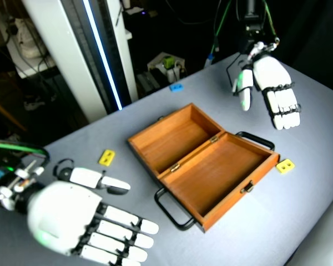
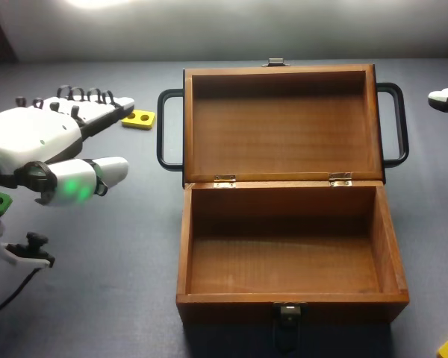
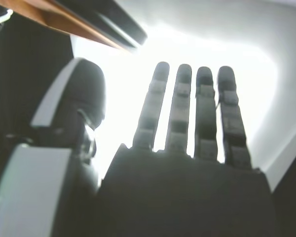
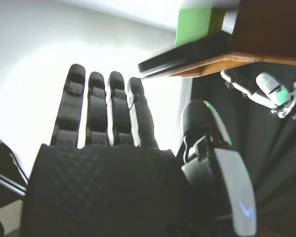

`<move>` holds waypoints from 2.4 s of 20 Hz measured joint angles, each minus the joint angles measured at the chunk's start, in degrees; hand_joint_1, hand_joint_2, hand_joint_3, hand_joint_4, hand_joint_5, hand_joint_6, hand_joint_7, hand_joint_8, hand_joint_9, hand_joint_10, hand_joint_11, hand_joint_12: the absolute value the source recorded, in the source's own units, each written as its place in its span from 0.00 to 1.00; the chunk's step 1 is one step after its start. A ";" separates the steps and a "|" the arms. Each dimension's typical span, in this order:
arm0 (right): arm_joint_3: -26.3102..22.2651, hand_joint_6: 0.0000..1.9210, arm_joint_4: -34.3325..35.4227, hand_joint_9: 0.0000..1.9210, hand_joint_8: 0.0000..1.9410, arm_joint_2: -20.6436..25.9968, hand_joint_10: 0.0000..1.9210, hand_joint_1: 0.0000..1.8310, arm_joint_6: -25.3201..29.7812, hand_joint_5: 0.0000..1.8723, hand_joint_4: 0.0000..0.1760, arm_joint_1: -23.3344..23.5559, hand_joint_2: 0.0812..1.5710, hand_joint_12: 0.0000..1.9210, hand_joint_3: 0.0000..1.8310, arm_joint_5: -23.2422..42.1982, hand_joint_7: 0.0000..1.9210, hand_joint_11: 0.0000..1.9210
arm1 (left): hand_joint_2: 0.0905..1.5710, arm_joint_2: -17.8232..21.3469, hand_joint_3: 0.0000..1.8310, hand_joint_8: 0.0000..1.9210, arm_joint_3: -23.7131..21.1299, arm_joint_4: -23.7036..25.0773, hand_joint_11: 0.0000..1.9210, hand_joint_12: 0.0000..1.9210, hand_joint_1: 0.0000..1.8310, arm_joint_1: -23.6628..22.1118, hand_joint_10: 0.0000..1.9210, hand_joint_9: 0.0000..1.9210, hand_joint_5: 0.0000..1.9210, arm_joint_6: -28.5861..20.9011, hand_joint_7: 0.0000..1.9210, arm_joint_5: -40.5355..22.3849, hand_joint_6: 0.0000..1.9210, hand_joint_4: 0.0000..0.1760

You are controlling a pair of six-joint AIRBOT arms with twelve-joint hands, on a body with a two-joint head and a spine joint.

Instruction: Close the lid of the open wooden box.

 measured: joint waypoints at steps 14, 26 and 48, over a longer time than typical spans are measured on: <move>5.77 0.00 -10.19 0.04 0.00 -5.62 0.00 0.00 4.74 0.08 0.00 5.77 0.92 0.00 0.00 -11.61 0.07 0.05 | 0.70 -7.08 0.00 0.00 8.41 3.04 0.00 0.00 0.00 -5.88 0.00 0.00 0.00 2.67 0.00 16.68 0.00 0.00; 5.60 0.00 -13.27 0.05 0.00 -5.86 0.00 0.00 6.36 0.09 0.00 6.82 0.92 0.01 0.00 -11.41 0.08 0.06 | 0.90 -9.03 0.00 0.00 8.66 6.05 0.00 0.00 0.00 -8.63 0.00 0.00 0.04 3.13 0.01 18.99 0.00 0.00; -0.22 0.00 -15.78 0.02 0.00 -2.19 0.00 0.00 8.00 0.07 0.00 6.82 0.97 0.00 0.01 -1.38 0.07 0.02 | 0.83 -0.76 0.01 0.00 -2.05 10.54 0.00 0.00 0.00 -8.39 0.00 0.00 0.00 2.43 0.00 6.14 0.00 0.00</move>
